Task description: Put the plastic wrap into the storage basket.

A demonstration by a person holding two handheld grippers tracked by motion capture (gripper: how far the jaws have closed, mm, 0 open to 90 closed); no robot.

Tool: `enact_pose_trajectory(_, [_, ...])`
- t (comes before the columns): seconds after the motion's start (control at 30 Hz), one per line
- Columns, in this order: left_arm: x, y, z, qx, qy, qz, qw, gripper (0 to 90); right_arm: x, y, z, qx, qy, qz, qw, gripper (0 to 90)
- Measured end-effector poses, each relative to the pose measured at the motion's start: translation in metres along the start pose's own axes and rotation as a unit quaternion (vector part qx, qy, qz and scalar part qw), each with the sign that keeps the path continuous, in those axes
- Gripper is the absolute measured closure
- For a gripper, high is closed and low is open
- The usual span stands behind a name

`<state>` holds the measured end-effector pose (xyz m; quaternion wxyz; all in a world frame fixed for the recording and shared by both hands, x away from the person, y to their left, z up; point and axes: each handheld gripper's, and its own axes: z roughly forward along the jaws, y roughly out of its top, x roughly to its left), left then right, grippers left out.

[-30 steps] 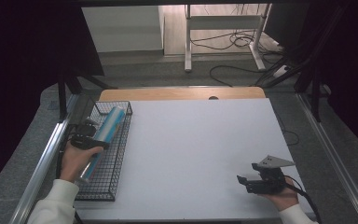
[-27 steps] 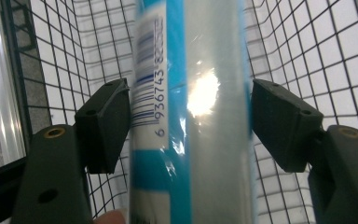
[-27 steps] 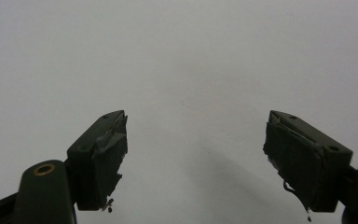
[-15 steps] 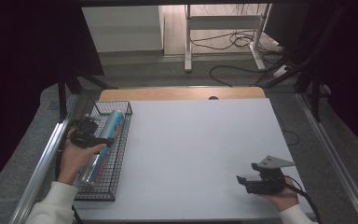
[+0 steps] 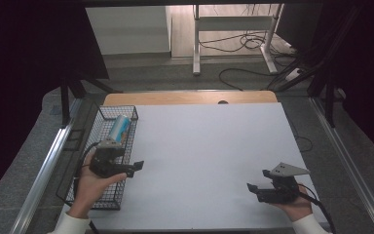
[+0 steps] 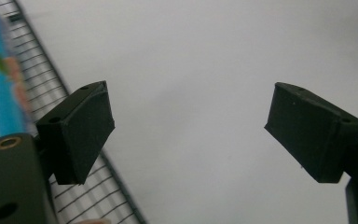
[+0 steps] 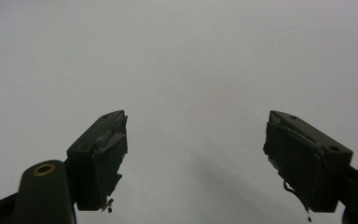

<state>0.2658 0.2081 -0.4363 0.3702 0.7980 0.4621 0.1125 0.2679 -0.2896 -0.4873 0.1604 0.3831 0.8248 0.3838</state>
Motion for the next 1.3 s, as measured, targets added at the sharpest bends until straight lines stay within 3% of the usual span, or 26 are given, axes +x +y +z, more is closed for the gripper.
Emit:
enact_pose_trajectory(0.2, [-0.032, -0.009, 0.02, 0.02, -0.033, 0.033, 0.9987, 14.8, 0.003, 0.001, -0.001, -0.004, 0.007, -0.002, 1.0, 21.5])
enact_pose_trajectory(0.37, [-0.049, -0.013, 0.034, 0.027, -0.047, 0.048, 0.9974, 15.8, 0.004, 0.0, 0.0, -0.002, 0.011, -0.004, 0.9999, 21.5])
enact_pose_trajectory(0.4, [-0.057, -0.018, 0.039, 0.026, -0.049, 0.055, 0.997, 16.4, 0.004, 0.0, 0.0, -0.002, 0.013, -0.005, 0.9999, 21.5])
enact_pose_trajectory(0.53, [-0.067, -0.029, 0.044, 0.035, -0.055, 0.074, 0.9951, 16.5, 0.005, 0.0, 0.001, -0.004, 0.018, -0.007, 0.9998, 21.5])
enact_pose_trajectory(0.67, [-0.07, -0.038, 0.043, 0.021, -0.039, 0.084, 0.9954, 17.3, 0.006, -0.001, 0.002, -0.006, 0.024, -0.009, 0.9997, 21.5])
enact_pose_trajectory(0.97, [-0.065, -0.04, 0.042, 0.016, -0.045, 0.076, 0.996, 17.8, 0.008, -0.001, 0.003, -0.004, 0.026, -0.015, 0.9995, 21.5])
enact_pose_trajectory(1.07, [-0.062, -0.039, 0.041, 0.011, -0.048, 0.064, 0.9967, 17.9, 0.008, -0.001, 0.003, -0.006, 0.027, -0.017, 0.9995, 21.5])
enact_pose_trajectory(1.3, [-0.063, -0.04, 0.043, 0.018, -0.045, 0.069, 0.9964, 17.7, 0.007, -0.001, 0.003, -0.006, 0.027, -0.02, 0.9994, 21.5])
